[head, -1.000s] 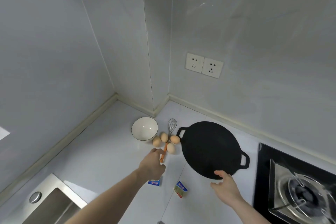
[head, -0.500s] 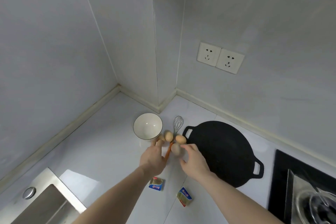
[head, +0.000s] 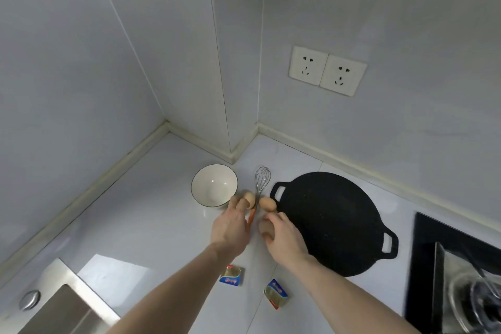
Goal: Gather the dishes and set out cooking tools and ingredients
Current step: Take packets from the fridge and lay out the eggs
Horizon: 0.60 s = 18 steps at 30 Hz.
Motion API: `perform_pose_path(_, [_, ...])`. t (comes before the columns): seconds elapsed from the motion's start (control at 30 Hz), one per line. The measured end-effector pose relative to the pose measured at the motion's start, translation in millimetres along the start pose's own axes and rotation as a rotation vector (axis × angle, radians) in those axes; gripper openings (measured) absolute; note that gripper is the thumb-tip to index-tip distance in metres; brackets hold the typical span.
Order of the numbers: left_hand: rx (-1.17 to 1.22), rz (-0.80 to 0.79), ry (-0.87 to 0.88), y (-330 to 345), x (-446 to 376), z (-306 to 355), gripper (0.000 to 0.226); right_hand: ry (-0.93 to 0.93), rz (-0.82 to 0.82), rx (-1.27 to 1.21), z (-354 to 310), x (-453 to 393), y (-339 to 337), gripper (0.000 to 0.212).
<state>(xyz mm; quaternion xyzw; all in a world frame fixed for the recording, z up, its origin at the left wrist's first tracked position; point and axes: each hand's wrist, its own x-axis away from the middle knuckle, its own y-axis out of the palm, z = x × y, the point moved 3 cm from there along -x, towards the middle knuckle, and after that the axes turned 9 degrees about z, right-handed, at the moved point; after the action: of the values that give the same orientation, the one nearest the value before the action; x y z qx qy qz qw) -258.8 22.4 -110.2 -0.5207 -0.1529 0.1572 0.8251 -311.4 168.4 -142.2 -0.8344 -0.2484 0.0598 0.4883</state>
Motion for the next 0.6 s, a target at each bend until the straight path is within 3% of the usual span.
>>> perform_pose_path(0.13, [-0.041,0.006,-0.019,1,5,-3,0.033,0.013,-0.003,0.003,3,2,-1,0.039])
perform_pose_path(0.27, [-0.085,-0.030,0.043,4,-5,-6,0.061,0.027,-0.049,0.031,3,5,1,0.039])
perform_pose_path(0.4, [-0.228,-0.115,0.232,9,-25,10,0.091,0.085,-0.060,-0.007,9,10,-5,0.041])
perform_pose_path(0.5, [-0.286,-0.127,0.333,18,-38,25,0.072,0.161,-0.007,-0.080,23,18,-25,0.039])
perform_pose_path(0.6, [-0.312,-0.157,0.325,23,-48,36,0.051,0.244,0.058,-0.143,44,30,-50,0.040])
